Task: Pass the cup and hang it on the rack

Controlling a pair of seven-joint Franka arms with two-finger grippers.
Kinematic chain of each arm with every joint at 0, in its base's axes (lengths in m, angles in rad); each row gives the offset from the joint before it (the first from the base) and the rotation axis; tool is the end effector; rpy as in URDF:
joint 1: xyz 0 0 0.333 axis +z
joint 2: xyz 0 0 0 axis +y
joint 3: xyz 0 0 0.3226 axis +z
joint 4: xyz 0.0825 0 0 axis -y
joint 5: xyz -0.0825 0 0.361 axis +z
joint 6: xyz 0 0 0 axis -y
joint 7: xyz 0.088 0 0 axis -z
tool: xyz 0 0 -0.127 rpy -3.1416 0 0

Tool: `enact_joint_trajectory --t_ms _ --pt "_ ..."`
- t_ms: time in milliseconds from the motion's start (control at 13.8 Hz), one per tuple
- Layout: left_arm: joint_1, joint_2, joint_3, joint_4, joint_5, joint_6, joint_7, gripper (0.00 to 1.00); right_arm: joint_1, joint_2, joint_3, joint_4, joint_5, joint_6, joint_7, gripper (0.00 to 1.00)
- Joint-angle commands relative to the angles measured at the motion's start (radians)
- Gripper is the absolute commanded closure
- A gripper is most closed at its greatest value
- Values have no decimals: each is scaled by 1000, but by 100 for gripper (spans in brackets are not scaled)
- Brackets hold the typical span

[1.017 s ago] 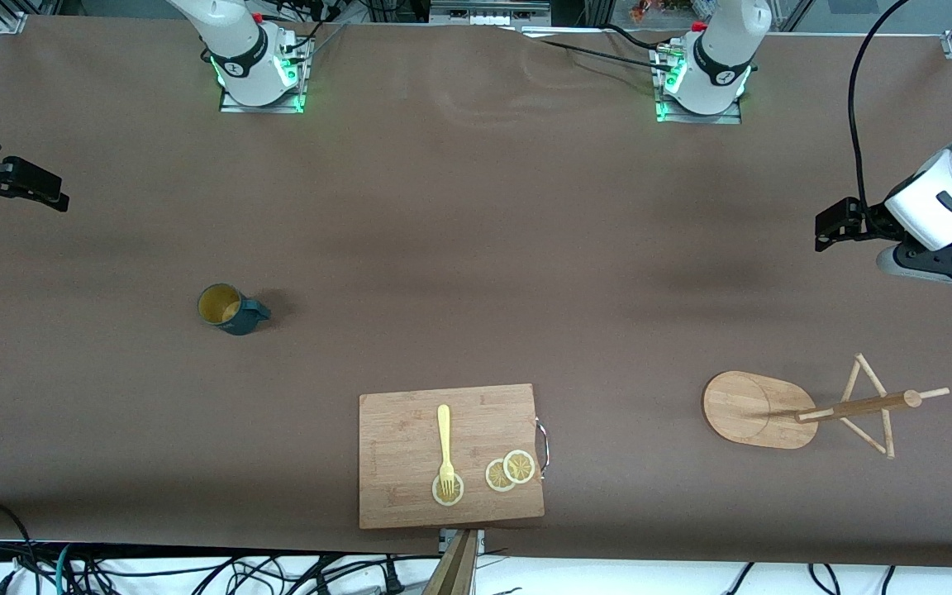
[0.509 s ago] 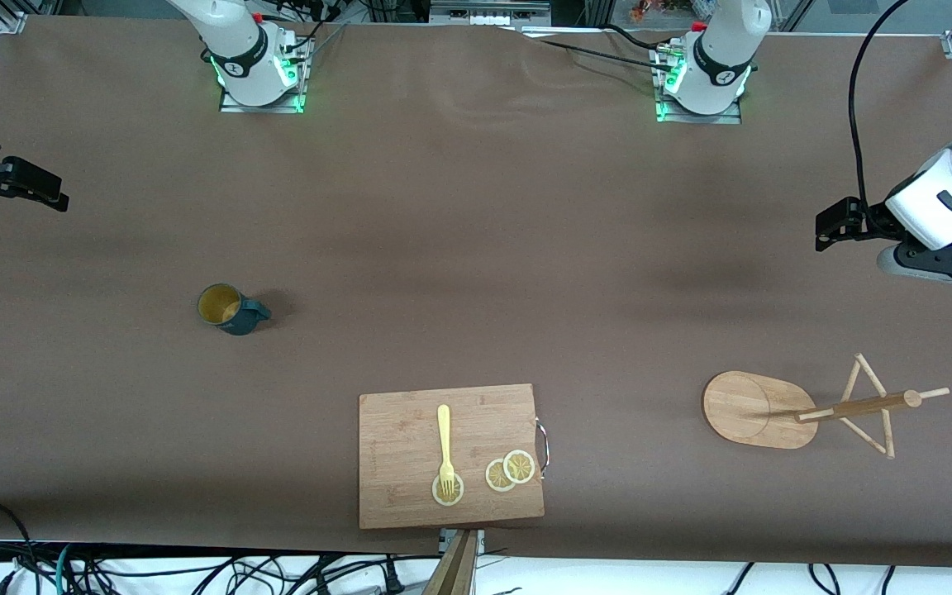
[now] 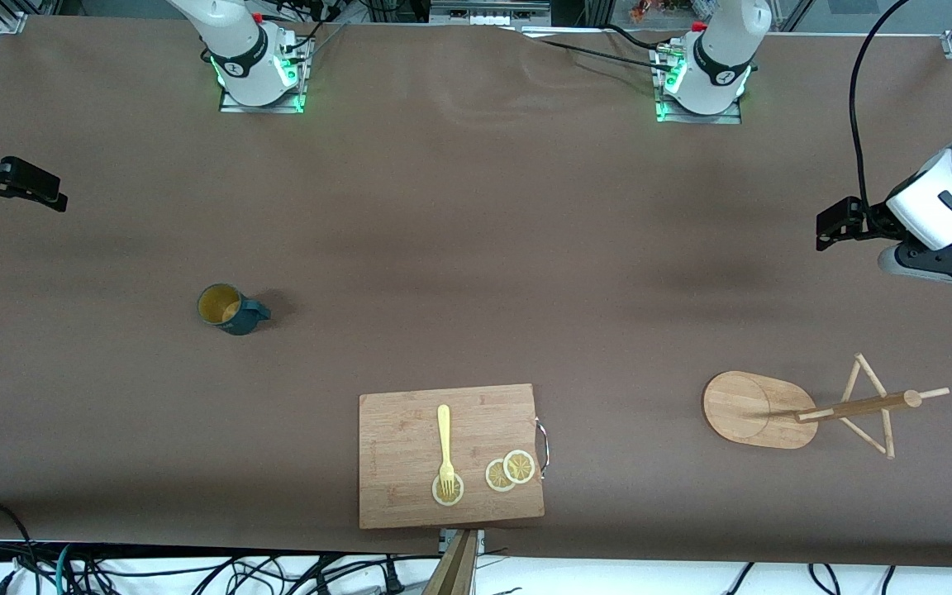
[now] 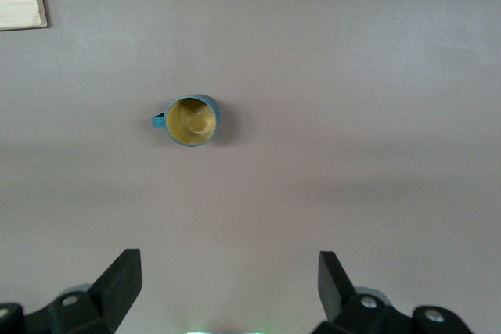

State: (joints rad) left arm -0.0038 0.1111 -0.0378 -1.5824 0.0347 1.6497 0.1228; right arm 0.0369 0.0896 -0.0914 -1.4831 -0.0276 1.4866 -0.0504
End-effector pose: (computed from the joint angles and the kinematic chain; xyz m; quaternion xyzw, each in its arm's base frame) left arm 0.5682 -0.0184 0.5515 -0.9961 0.0837 0.0225 0.0143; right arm 0.5480 -0.0313 0.5949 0.9989 -0.0026 -0.0437 0.0156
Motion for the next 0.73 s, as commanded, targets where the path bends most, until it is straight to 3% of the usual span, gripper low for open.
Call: enact_joint_trajectory --t_ms 0,654 --pt "1 -7 3 12 -1 -18 0 0 -14 10 7 23 -5 -3 -16 0" --pt "-1 -7 -2 13 -1 -18 0 0 -52 76 2 20 -2 0 -14 0"
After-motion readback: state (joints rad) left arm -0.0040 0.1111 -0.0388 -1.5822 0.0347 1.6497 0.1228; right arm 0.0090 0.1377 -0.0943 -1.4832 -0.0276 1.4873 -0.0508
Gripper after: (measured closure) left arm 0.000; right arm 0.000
